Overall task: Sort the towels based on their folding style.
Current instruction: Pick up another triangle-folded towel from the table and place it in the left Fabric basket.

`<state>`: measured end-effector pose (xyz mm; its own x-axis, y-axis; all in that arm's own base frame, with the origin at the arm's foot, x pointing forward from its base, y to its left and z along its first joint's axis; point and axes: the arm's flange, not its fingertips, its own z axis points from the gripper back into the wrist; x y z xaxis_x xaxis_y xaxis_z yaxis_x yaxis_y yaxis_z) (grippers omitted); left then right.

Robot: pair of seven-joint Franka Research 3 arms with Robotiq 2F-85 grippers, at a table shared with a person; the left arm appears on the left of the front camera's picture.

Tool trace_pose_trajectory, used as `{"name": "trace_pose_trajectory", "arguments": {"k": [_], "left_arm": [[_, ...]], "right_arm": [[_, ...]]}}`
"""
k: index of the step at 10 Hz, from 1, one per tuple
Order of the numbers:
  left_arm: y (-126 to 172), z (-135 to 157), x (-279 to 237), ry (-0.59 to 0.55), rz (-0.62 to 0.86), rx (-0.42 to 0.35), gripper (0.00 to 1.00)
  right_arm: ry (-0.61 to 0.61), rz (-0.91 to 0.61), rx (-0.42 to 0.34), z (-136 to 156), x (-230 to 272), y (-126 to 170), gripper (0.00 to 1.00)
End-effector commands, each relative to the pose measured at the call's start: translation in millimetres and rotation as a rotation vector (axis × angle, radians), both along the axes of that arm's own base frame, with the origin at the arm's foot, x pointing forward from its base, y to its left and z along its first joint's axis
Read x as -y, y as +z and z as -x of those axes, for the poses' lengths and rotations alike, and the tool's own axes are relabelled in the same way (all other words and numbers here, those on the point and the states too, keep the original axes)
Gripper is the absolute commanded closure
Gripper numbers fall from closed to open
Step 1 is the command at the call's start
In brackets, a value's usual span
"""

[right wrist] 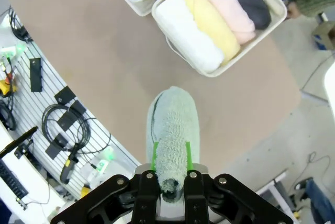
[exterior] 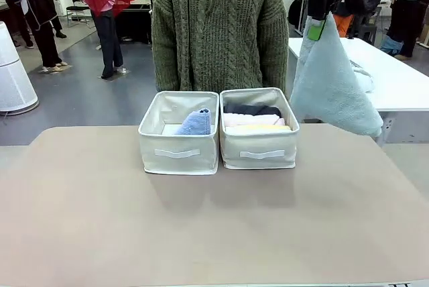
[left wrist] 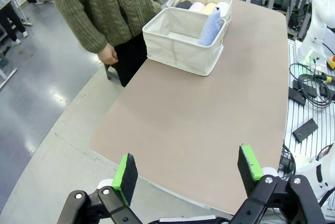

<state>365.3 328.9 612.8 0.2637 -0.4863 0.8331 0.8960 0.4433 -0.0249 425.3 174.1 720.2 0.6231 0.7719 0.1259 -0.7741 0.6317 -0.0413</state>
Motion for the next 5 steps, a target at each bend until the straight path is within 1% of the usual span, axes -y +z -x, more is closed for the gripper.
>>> {"name": "trace_pose_trajectory", "arguments": {"k": [1, 3, 4, 5], "left_arm": [[0.8, 1.8, -0.8, -0.006, -0.001, 0.018, 0.0], [0.8, 1.8, -0.8, -0.006, -0.001, 0.018, 0.0], [0.8, 1.8, -0.8, -0.006, -0.001, 0.018, 0.0], [0.8, 1.8, -0.8, -0.006, -0.001, 0.018, 0.0]], "right_arm": [[0.01, -0.011, 0.002, 1.4, -2.4, 1.7, 0.84], [0.003, 0.001, 0.0, 0.6, -1.6, 0.0, 0.84], [0.132, 0.0, 0.054, -9.9, -28.2, 2.7, 0.84], [0.19, 0.062, 0.106, -24.5, -64.9, 9.9, 0.84]]}}
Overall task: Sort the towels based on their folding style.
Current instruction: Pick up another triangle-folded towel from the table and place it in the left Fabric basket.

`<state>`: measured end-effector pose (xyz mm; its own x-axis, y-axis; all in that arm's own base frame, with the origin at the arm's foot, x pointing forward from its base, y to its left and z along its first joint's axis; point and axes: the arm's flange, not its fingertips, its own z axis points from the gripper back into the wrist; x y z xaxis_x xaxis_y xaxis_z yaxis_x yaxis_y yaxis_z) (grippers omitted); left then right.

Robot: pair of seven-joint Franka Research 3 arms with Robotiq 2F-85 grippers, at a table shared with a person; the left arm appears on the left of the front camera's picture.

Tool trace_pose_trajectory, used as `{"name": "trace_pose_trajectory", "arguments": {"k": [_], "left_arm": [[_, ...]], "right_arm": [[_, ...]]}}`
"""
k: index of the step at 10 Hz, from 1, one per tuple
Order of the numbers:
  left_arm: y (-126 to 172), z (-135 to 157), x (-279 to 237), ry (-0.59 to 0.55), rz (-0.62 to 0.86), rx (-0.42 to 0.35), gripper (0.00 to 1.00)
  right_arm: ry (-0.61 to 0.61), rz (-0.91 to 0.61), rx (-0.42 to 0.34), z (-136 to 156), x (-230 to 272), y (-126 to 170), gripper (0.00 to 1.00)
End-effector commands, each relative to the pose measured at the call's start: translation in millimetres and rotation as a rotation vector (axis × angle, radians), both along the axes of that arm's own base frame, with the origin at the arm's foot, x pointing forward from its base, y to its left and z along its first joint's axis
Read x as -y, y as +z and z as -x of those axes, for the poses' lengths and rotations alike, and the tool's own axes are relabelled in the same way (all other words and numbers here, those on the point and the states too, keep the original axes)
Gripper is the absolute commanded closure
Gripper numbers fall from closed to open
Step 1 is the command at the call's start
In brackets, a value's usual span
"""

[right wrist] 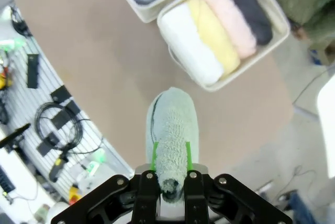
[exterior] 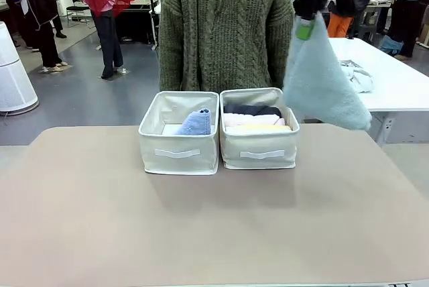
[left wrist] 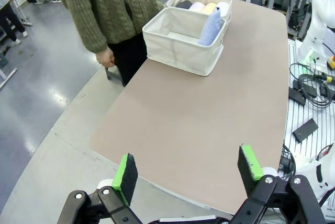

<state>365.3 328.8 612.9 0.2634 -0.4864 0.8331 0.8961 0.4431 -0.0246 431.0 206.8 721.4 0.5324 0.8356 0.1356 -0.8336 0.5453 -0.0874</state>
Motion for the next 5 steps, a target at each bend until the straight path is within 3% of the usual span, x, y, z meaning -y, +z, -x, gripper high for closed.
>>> {"name": "trace_pose_trajectory", "arguments": {"k": [1, 5], "left_arm": [[0.7, 1.8, -0.8, -0.006, -0.001, 0.018, 0.0], [0.7, 1.8, -0.8, -0.006, -0.001, 0.018, 0.0]], "right_arm": [[0.146, 0.075, 0.084, -33.6, -63.7, 13.0, 0.84], [0.339, 0.09, 0.177, -97.6, -178.9, 4.9, 0.84]]}}
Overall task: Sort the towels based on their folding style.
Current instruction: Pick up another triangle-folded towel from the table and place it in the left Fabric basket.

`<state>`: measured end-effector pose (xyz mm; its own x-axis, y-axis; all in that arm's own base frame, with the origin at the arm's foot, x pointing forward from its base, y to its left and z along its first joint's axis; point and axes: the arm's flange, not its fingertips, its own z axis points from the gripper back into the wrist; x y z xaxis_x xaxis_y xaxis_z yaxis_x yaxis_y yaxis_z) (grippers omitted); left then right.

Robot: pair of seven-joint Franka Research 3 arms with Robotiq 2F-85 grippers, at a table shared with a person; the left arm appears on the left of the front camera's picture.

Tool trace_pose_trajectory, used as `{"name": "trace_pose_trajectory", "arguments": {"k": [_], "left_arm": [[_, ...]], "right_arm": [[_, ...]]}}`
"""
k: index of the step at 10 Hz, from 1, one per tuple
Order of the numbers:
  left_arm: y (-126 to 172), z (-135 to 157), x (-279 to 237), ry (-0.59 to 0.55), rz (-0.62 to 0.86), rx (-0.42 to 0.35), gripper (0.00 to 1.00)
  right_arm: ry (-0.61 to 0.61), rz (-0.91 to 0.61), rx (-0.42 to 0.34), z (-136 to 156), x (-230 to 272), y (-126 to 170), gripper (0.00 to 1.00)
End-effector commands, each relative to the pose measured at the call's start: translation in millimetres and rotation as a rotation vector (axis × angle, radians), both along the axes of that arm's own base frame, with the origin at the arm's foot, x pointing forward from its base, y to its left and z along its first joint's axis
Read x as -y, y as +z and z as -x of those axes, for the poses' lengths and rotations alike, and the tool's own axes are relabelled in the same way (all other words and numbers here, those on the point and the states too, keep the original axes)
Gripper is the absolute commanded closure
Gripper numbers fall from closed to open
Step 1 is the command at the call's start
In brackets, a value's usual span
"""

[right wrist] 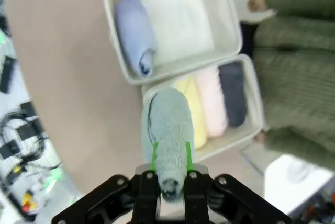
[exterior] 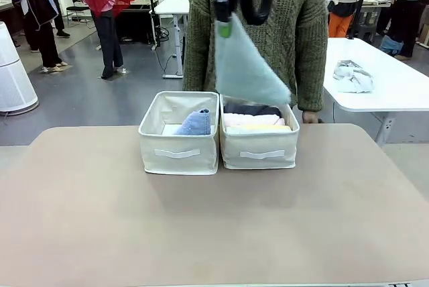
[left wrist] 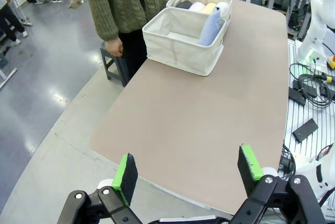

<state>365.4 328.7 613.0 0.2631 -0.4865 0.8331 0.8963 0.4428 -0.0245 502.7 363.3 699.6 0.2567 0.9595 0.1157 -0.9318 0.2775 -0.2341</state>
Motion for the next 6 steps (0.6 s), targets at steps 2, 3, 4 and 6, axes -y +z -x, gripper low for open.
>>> {"name": "trace_pose_trajectory", "arguments": {"k": [2, 3, 4, 6], "left_arm": [[0.6, 1.9, -1.0, -0.006, -0.001, 0.018, 0.0], [0.6, 1.9, -1.0, -0.006, -0.001, 0.018, 0.0], [0.6, 1.9, -1.0, -0.006, -0.001, 0.018, 0.0], [0.6, 1.9, -1.0, -0.006, -0.001, 0.018, 0.0]], "right_arm": [[0.133, -0.051, 0.097, -31.7, -51.3, 17.5, 0.84], [0.152, -0.074, 0.09, -32.3, -56.4, 11.2, 0.84], [0.167, -0.099, 0.038, -31.8, -54.6, 7.6, 0.84], [0.114, -0.057, 0.073, -20.7, -49.1, -7.7, 0.84]]}}
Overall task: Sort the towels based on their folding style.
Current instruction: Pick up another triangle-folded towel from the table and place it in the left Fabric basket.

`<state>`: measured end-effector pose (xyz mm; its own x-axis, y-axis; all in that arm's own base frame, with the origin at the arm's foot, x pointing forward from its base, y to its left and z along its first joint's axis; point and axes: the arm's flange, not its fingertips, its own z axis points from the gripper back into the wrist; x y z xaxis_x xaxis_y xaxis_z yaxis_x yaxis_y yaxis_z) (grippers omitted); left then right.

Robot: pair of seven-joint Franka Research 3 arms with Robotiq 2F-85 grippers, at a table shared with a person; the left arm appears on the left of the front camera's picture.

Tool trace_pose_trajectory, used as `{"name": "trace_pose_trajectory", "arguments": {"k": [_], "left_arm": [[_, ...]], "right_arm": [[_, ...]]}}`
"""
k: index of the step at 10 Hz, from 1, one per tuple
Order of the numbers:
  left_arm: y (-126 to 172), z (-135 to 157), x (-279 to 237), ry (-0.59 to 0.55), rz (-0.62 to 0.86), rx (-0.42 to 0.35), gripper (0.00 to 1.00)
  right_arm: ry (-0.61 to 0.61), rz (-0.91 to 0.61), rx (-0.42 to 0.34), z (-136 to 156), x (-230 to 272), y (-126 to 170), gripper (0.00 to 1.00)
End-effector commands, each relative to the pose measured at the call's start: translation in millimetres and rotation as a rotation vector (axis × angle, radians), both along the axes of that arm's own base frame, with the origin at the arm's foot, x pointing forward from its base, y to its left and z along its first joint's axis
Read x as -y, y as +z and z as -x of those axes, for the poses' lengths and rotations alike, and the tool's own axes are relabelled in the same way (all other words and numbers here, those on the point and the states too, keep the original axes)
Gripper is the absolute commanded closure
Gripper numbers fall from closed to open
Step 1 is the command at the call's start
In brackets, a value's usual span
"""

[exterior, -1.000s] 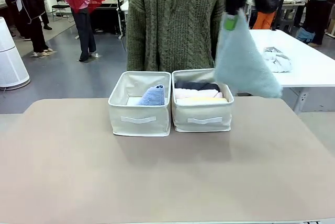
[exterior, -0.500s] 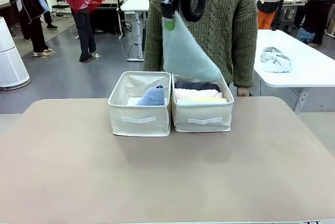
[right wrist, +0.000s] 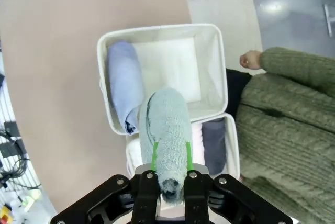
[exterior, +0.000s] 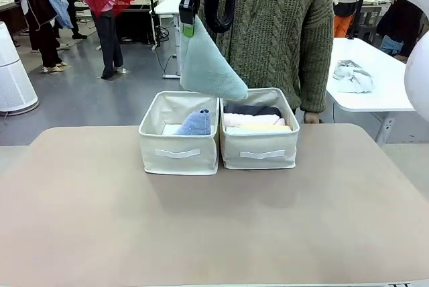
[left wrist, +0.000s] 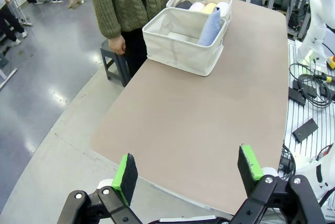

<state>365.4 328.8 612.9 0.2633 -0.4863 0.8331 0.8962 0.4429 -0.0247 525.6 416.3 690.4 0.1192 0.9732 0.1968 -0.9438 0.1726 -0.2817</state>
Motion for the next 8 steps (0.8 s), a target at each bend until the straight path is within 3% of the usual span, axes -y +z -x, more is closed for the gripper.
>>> {"name": "trace_pose_trajectory", "arguments": {"k": [1, 4, 5, 8], "left_arm": [[0.7, 1.9, -0.9, -0.006, -0.001, 0.018, 0.0], [0.7, 1.9, -0.9, -0.006, -0.001, 0.018, 0.0], [0.7, 1.9, -0.9, -0.006, -0.001, 0.018, 0.0], [0.7, 1.9, -0.9, -0.006, -0.001, 0.018, 0.0]], "right_arm": [[-0.018, 0.013, 0.006, 2.2, 3.9, 1.4, 0.84], [-0.003, 0.003, -0.001, -1.0, 1.3, -0.4, 0.84], [0.089, -0.004, -0.025, -2.7, -10.2, -6.9, 0.84], [0.166, -0.037, -0.009, -8.4, -35.8, -12.6, 0.84]]}}
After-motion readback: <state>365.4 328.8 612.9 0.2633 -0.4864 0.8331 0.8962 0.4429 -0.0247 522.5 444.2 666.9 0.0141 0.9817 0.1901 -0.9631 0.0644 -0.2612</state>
